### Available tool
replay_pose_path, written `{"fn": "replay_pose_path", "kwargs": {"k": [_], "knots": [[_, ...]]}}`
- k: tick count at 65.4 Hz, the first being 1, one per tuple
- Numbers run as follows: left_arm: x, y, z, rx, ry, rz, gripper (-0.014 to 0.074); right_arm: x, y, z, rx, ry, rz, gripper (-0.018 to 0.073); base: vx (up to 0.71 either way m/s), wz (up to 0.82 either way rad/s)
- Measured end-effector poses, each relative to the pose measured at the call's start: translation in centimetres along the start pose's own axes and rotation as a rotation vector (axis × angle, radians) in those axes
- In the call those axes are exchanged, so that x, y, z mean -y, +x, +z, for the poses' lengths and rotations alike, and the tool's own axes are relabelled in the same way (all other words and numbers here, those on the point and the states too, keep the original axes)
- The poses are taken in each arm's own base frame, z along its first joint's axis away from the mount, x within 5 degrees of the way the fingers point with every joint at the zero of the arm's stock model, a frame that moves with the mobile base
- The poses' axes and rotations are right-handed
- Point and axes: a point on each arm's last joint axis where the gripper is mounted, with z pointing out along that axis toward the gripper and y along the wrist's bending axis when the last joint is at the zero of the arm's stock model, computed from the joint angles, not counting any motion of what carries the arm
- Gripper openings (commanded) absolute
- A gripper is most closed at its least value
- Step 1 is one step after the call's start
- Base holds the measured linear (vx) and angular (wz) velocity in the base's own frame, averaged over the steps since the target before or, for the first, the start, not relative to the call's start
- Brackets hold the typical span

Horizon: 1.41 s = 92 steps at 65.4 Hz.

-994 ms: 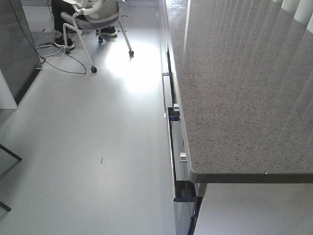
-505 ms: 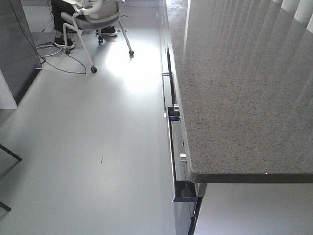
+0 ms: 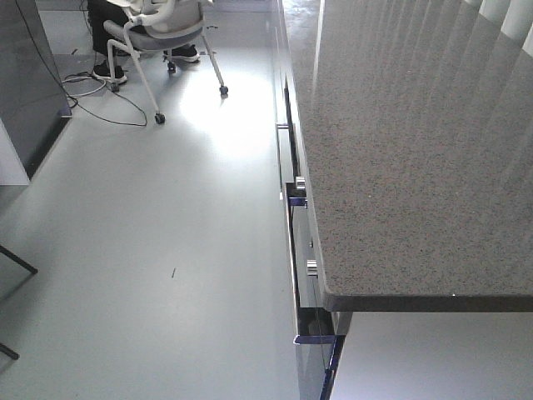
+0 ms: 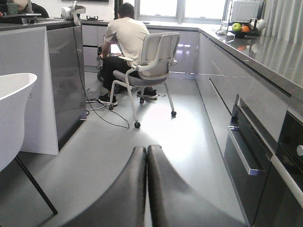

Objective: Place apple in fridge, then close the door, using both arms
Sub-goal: 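Drive the base away from the counter holding the apple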

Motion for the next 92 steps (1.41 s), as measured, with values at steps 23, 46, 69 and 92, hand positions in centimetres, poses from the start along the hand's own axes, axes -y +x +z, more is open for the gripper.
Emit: {"fn": "replay_pose_path", "kwargs": {"k": [23, 46, 69, 92], "knots": [[0.0, 0.0, 0.0, 0.0, 0.0, 0.0, -0.0006, -0.01, -0.01, 0.0, 0.001, -0.001, 0.001, 0.0223, 0.0, 0.01], [0.0, 0.0, 0.0, 0.0, 0.0, 0.0, -0.0006, -0.02, -0.01, 0.0, 0.001, -0.002, 0.001, 0.0223, -0.01, 0.11], [0.0, 0.0, 0.0, 0.0, 0.0, 0.0, -0.0006, -0.03, -0.01, 0.0, 0.001, -0.003, 0.002, 0.0223, 0.0, 0.31], [0.0, 0.0, 0.0, 0.0, 0.0, 0.0, -0.0006, -0.03, -0.01, 0.0, 0.001, -0.003, 0.002, 0.0223, 0.0, 0.47]]}}
